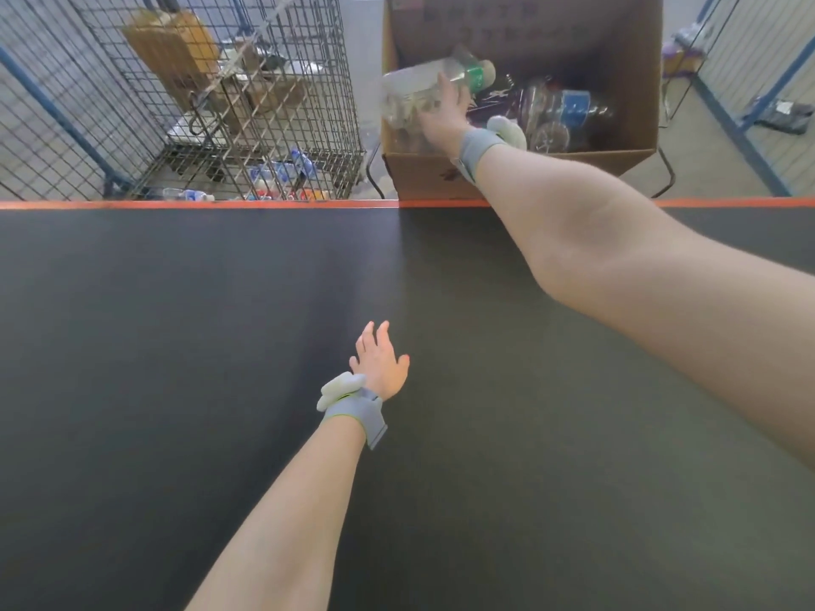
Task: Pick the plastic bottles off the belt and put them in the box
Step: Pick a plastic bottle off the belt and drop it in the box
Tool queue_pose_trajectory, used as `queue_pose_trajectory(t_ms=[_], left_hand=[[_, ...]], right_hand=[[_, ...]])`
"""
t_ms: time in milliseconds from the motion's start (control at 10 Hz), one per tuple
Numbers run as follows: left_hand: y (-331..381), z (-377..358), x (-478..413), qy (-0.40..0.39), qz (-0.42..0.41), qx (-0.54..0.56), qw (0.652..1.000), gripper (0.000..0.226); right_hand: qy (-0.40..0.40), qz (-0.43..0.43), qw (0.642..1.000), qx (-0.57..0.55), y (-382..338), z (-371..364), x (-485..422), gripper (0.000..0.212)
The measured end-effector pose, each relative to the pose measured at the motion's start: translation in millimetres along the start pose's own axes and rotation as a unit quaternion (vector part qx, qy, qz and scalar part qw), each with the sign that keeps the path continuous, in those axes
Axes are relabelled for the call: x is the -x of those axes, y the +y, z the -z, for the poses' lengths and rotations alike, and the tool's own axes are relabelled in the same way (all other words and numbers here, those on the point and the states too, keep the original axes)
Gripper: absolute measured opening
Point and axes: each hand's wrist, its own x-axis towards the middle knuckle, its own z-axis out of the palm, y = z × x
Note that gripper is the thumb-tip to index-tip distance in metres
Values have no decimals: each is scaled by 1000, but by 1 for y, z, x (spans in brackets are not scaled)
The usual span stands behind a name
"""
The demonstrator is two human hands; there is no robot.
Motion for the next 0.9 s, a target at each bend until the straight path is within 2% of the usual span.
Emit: queue_pose_trajectory(t_ms=[100, 200, 300, 400, 500, 600, 700, 800, 900], left_hand=[[-11, -2, -10, 9, 20, -9, 1000, 66], [-22, -5, -14, 15, 16, -29, 999, 65], [-25, -9, -10, 7, -8, -46, 999, 63], [-24, -9, -5, -4, -5, -39, 999, 63], [-18, -3, 6, -6, 7, -19, 1000, 64], [-13, 2, 21, -18, 11, -10, 1000, 65], [-12, 10, 33, -28, 15, -11, 999, 66], [-14, 14, 43, -50, 28, -13, 998, 67], [-13, 19, 57, -72, 43, -33, 996, 69]], right_hand=[[-37, 41, 992, 114, 7, -11, -17, 67], [-41, 84, 973, 209, 11, -13, -24, 77], [-39, 56, 960, 270, 11, -7, -30, 76], [-35, 15, 959, 280, 17, -8, -18, 69], [-67, 33, 955, 287, 21, -8, 1, 73], [-81, -6, 971, 226, 27, -6, 14, 67], [-103, -23, 971, 213, 29, -5, 21, 73], [-29, -64, 982, -174, 9, 4, 51, 55], [-30, -104, 923, -369, 2, -5, 63, 50]])
